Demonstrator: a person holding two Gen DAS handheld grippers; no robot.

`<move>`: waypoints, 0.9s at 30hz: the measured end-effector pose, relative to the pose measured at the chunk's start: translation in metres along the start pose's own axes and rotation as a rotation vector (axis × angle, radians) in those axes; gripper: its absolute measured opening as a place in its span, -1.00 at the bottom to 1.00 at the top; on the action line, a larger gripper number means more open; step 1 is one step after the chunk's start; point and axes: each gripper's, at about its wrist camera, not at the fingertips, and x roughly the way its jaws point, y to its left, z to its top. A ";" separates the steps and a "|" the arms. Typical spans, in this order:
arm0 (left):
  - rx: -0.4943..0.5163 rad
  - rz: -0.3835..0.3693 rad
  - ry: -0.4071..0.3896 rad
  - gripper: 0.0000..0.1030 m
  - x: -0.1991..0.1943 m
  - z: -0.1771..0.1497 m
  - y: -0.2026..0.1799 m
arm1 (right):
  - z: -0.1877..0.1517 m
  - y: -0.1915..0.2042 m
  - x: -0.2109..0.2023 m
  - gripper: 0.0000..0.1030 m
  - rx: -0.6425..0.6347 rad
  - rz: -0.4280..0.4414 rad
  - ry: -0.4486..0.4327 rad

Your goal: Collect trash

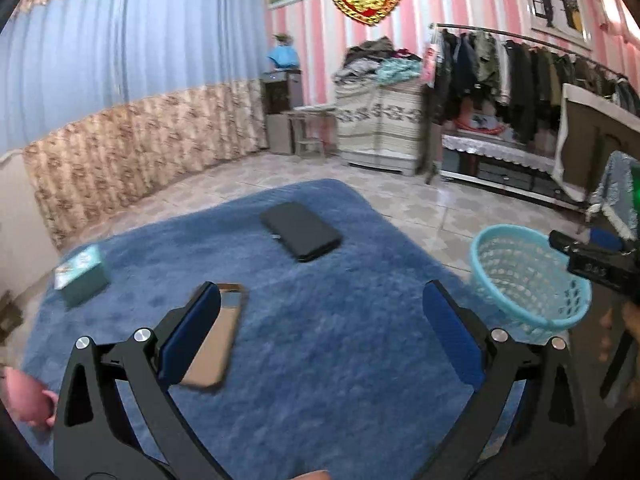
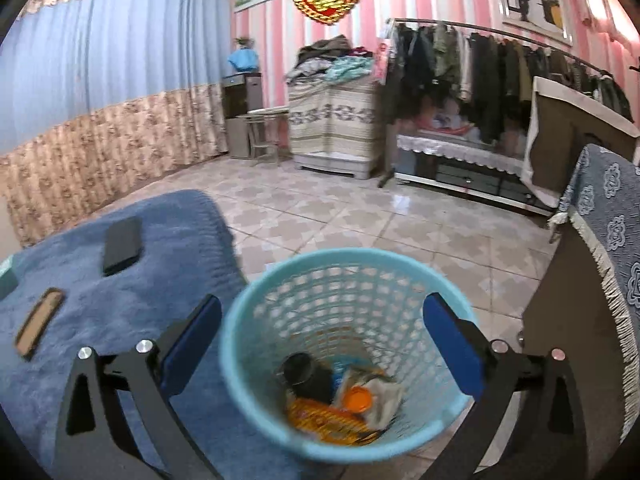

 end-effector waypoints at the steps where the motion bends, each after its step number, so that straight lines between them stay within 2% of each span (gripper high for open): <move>1: 0.000 0.007 -0.002 0.90 -0.005 -0.002 0.005 | 0.001 0.010 -0.008 0.91 -0.008 0.016 -0.008; 6: -0.031 0.066 -0.031 0.90 -0.035 -0.010 0.033 | -0.004 0.064 -0.045 0.91 -0.065 0.081 -0.039; 13: -0.103 0.104 -0.034 0.90 -0.056 -0.033 0.063 | -0.034 0.111 -0.085 0.91 -0.105 0.151 -0.038; 23: -0.176 0.102 -0.076 0.90 -0.085 -0.065 0.078 | -0.063 0.136 -0.127 0.91 -0.170 0.189 -0.075; 27: -0.173 0.110 -0.104 0.90 -0.095 -0.069 0.079 | -0.069 0.141 -0.141 0.91 -0.217 0.198 -0.125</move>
